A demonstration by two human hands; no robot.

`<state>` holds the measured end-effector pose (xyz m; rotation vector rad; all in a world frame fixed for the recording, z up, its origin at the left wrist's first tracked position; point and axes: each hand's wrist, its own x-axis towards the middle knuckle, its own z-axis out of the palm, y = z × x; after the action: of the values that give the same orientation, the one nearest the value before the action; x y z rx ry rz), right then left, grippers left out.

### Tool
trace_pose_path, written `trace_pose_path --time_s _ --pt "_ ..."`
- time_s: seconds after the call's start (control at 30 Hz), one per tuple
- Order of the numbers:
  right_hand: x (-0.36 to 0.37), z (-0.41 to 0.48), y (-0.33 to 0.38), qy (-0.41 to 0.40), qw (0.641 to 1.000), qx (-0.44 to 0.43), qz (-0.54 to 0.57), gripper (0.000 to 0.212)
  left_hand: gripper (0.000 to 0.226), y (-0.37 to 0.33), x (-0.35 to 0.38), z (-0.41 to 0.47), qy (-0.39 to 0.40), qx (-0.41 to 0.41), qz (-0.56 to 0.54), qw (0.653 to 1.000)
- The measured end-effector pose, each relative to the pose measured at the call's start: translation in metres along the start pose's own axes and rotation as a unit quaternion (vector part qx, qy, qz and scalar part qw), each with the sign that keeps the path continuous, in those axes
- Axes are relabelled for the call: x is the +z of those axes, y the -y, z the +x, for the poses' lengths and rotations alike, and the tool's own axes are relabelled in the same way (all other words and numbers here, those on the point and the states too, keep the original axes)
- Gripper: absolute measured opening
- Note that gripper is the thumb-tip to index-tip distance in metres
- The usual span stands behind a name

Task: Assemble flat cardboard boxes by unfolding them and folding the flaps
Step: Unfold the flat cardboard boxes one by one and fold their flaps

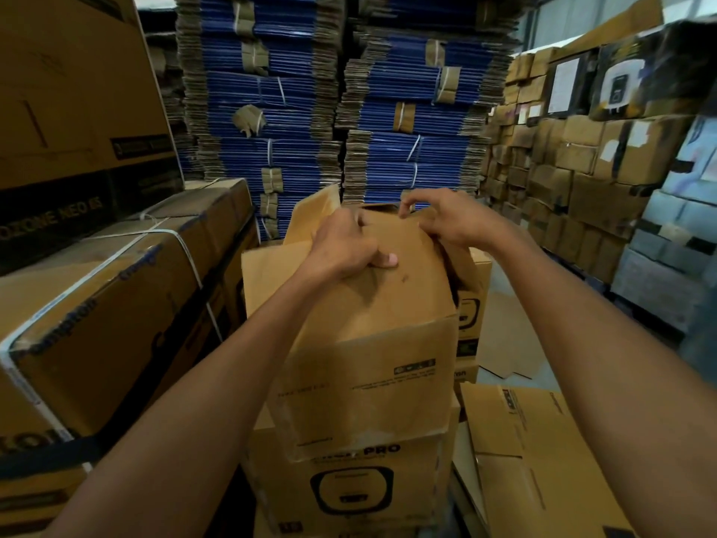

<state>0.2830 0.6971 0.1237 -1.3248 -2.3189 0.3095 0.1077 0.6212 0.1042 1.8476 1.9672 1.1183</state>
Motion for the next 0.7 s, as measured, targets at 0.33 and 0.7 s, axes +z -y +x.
trace_pose_path --time_s 0.33,0.7 --pt "0.03 -0.029 -0.027 0.148 0.87 0.108 0.457 0.056 0.067 0.001 -0.009 -0.041 -0.111 0.243 0.203 0.942" --pt "0.028 -0.063 -0.025 0.33 0.929 -0.031 0.167 0.038 0.053 -0.031 -0.026 -0.121 0.153 0.213 0.317 0.912"
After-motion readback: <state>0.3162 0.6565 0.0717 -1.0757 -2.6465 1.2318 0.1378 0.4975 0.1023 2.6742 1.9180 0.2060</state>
